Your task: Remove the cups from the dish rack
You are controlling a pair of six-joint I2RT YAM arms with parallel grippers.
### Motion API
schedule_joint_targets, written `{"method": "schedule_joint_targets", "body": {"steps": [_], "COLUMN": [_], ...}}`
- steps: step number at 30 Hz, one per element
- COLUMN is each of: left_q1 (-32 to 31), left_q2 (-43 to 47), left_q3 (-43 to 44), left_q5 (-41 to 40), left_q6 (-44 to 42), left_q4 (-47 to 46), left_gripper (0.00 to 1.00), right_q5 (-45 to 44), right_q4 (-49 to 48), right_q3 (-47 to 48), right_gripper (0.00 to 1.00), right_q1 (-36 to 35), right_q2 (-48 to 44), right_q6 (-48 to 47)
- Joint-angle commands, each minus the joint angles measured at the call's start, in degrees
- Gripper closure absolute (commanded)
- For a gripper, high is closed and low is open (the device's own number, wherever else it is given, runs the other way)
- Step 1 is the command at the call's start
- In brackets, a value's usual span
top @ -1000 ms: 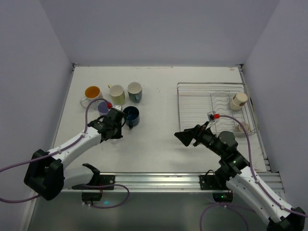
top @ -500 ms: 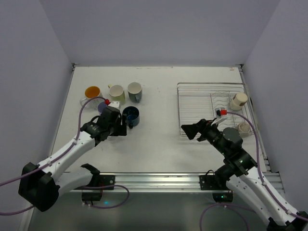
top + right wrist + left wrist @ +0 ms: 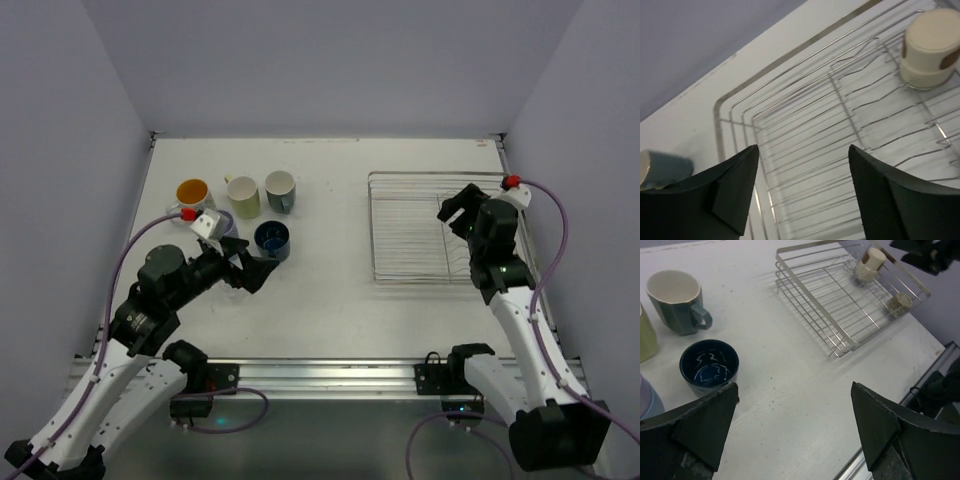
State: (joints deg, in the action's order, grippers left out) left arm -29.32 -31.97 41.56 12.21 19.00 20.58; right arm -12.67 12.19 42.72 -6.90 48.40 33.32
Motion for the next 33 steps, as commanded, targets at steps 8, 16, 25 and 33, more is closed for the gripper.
{"method": "schedule_joint_targets", "body": {"steps": [8,16,25,33], "left_q1": [-3.80,-7.42,-8.73,-8.74], "left_q2": [8.93,12.45,12.45,11.58], "left_q3": [-6.67,-6.93,-7.02,-6.93], "left_q5": [7.84,6.52,5.46,5.02], "left_q6": [-3.54,-3.27,-2.92,-2.83], "left_q4": [-2.12,-2.03,-1.86,-1.77], "left_gripper": [0.00,0.00,0.00,0.00], "right_q5": [-12.47,-15.46,-15.64,-15.46], "right_q4": [-6.39,-3.66,0.11,3.80], "right_q3": [13.06,20.38,27.32,33.47], "right_gripper": [0.09,0.05,0.05,0.07], "right_q1": [12.68,18.14,19.29,19.29], "right_q2": [24.97,36.58,46.42,53.11], "right_q6": [-4.05,-6.34,-7.04,-7.83]}}
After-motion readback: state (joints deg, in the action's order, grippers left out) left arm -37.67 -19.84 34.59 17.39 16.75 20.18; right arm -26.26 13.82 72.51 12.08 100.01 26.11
